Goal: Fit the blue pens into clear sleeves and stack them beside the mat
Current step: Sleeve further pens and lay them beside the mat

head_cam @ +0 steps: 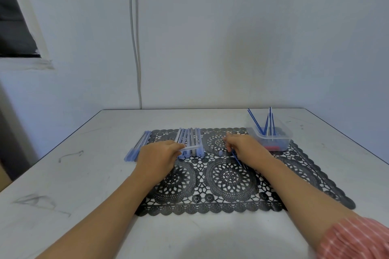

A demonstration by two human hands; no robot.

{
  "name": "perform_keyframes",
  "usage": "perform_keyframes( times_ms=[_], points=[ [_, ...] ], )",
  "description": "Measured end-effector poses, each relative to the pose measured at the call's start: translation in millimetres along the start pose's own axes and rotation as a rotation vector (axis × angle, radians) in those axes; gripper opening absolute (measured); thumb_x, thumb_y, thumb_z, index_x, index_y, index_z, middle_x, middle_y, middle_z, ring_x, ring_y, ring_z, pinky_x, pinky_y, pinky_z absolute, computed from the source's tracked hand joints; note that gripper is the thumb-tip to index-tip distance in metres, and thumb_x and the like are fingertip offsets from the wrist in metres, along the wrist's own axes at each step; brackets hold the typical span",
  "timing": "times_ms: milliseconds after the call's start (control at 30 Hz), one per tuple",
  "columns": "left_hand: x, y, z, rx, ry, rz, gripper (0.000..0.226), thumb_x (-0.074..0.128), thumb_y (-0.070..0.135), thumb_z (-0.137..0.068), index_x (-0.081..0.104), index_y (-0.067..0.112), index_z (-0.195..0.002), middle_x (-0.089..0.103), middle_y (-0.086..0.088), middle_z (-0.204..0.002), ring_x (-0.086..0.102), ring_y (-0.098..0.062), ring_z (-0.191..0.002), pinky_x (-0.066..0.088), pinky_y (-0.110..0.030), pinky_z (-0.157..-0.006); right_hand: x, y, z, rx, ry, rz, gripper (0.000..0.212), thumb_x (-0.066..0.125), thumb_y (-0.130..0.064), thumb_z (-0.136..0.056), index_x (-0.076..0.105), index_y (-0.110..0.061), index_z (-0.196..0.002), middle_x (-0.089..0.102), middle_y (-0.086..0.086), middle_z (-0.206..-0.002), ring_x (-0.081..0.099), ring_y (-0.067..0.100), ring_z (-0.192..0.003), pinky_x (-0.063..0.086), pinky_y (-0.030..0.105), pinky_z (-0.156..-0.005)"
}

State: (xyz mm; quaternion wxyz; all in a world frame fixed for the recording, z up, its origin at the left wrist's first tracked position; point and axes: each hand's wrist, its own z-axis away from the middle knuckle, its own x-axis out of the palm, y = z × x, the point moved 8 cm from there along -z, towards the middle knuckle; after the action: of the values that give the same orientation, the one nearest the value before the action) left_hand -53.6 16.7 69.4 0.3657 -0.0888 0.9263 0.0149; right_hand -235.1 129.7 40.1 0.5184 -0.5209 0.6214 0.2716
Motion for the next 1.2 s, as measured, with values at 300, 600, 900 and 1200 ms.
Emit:
perform_keyframes(
  times_ms=[300,600,900,1200],
  points=[
    [0.8,0.0,0.5,-0.001,-0.005,0.009,0.027,0.086,0.013,-0.064,0.076,0.021,-0.087,0.072,0.008,-0.075,0.067,-0.014,-0.057,0.046,-0.023,-0.038,-10.8,-4.2,1.9,0.065,0.045,0.041,0.03,0.048,0.011,-0.074,0.054,-0.018,-0.073,0.053,-0.005,-0.075,0.051,0.016,-0.072,0.042,0.029,-0.064],
    [2.6,-1.2,0.8,-0.011,-0.017,0.025,0.027,0.085,0.014,-0.065,0.076,0.022,-0.089,0.072,0.009,-0.077,0.068,-0.014,-0.059,0.048,-0.022,-0.042,-88.4,1.4,8.2,0.288,0.594,-0.155,0.025,0.045,0.005,-0.083,0.066,-0.007,-0.088,0.062,0.007,-0.092,0.055,0.024,-0.083,0.037,0.028,-0.068],
    [2.4,0.3,-0.1,0.003,-0.019,0.022,0.027,0.086,0.014,-0.065,0.076,0.023,-0.088,0.071,0.011,-0.074,0.066,-0.012,-0.056,0.047,-0.022,-0.036,-74.7,65.0,8.1,0.564,0.446,-0.013,0.029,0.047,-0.014,-0.088,0.067,-0.009,-0.109,0.054,0.011,-0.122,0.044,0.027,-0.114,0.041,0.039,-0.089],
    [6.2,-1.8,0.2,-0.007,-0.036,0.024,0.024,0.083,0.015,-0.068,0.076,0.023,-0.09,0.071,0.011,-0.075,0.066,-0.012,-0.057,0.046,-0.023,-0.038,-60.8,65.0,13.4,0.639,0.25,0.164,0.039,0.036,-0.029,-0.092,0.058,-0.006,-0.07,0.043,0.006,-0.078,0.047,0.028,-0.097,0.036,0.037,-0.081]
  ],
)
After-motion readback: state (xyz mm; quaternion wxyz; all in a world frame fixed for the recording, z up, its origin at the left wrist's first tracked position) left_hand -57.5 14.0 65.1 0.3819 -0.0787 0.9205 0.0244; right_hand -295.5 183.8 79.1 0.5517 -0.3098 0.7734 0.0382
